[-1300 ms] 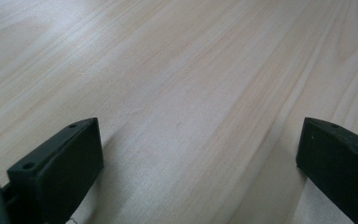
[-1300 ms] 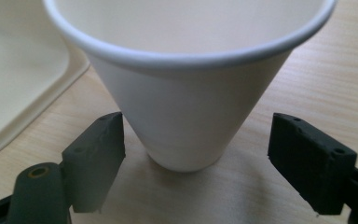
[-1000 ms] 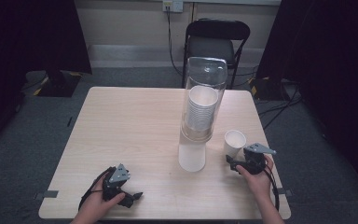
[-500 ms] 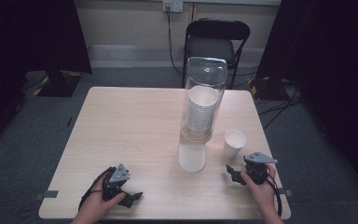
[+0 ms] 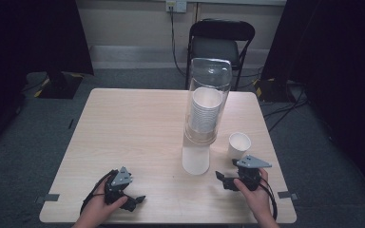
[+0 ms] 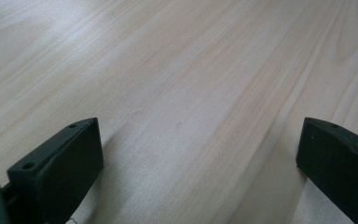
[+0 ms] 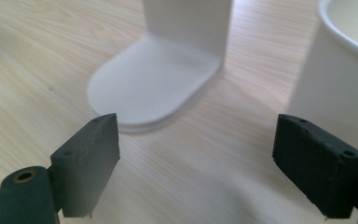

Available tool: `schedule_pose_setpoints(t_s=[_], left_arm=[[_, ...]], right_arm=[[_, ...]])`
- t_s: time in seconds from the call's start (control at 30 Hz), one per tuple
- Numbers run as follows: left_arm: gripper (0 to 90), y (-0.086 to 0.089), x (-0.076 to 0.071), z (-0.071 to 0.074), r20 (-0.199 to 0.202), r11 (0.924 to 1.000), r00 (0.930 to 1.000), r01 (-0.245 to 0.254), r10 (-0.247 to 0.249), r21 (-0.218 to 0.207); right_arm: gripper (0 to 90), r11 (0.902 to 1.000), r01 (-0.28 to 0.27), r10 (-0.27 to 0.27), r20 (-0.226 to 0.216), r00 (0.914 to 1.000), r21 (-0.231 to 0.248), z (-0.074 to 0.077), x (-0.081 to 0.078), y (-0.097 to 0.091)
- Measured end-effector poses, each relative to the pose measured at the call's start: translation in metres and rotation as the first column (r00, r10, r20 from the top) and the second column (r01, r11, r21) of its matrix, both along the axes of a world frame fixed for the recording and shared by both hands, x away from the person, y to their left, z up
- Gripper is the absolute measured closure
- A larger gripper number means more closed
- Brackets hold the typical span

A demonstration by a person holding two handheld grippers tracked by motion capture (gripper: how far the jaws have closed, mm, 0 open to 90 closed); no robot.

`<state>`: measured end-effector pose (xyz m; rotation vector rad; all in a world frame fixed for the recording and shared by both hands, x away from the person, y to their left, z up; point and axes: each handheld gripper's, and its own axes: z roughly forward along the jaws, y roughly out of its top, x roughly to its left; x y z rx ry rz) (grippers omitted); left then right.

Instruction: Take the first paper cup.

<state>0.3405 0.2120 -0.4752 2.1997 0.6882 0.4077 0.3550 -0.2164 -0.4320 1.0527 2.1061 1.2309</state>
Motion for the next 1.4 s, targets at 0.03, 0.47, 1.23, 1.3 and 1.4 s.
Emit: schedule_pose_setpoints(t_s=[0.03,0.47,1.23,1.3,1.4], left_arm=[[0.0,0.000,0.000,0.000,0.000,1.0000,1.0000,0.000,0.000,0.001],[0.0,0.000,0.000,0.000,0.000,1.0000,1.0000,0.001,-0.001,0.000],[0.0,0.000,0.000,0.000,-0.001,1.0000,1.0000,0.000,0.000,0.001],[0.0,0.000,0.000,0.000,0.000,1.0000,1.0000,0.000,0.000,0.001],[0.0,0.000,0.000,0.000,-0.001,1.0000,1.0000,0.001,-0.001,0.001]], right_arm=[[14.4,1.0000,-0.008,0.007,0.005,1.0000,0.003,0.001,0.001,0.002],[14.5,0.9959,-0.068,0.066,0.036,0.9972,0.059,0.014,0.011,0.032],[14.4,0.9872,-0.080,0.061,0.136,0.9888,0.138,0.041,0.034,0.064],[14.4,0.9847,-0.078,0.058,0.128,0.9901,0.156,0.043,0.035,0.065],[14.5,0.9850,-0.076,0.053,0.143,0.9883,0.155,0.044,0.037,0.069]])
